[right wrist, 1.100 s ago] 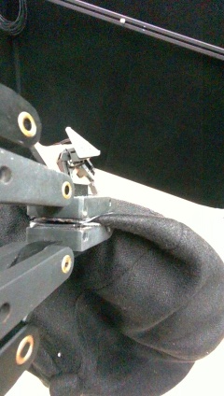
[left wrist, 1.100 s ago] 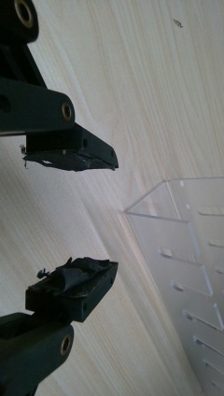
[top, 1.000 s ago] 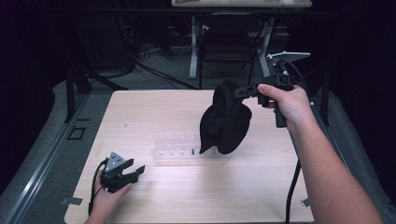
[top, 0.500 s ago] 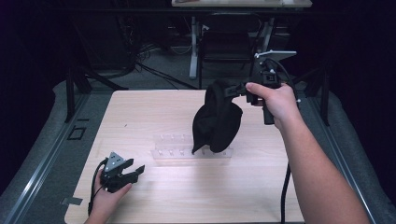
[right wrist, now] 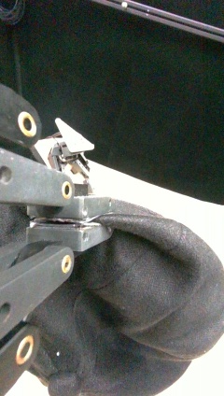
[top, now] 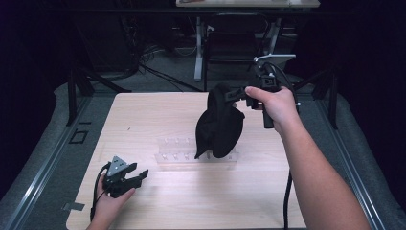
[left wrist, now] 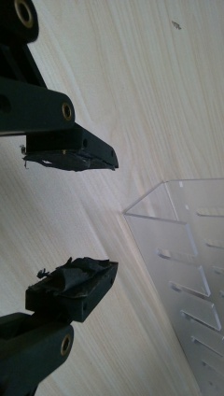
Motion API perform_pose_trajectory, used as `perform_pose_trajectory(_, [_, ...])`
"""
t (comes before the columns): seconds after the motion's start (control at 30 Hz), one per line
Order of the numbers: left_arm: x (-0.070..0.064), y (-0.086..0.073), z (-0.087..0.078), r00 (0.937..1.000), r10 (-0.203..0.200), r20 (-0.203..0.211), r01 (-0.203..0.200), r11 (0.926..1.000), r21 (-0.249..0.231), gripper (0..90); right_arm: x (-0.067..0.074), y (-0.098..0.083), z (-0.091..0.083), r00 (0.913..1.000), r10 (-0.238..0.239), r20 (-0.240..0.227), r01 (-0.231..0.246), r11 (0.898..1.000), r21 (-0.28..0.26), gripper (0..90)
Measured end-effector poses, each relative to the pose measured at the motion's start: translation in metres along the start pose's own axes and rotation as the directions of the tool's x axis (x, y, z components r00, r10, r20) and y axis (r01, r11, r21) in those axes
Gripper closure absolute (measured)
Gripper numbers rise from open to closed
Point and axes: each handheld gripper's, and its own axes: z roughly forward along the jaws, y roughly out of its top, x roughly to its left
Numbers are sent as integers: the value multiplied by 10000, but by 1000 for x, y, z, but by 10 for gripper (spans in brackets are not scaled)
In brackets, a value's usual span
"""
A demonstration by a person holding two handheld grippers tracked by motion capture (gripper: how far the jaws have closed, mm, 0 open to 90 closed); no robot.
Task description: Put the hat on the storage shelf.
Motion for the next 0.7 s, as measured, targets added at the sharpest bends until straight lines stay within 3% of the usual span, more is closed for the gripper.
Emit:
perform_pose_trajectory(0.27, [-1,0,0,10000,32,73,-32,10000,12,442,4,0,8,9999,-85,-108,85,10000,16,881])
perform_pose_trajectory(0.7, [-6,9,-3,9997,-154,165,161,9989,-439,448,3,-4,17,9981,40,-618,-40,10000,0,879])
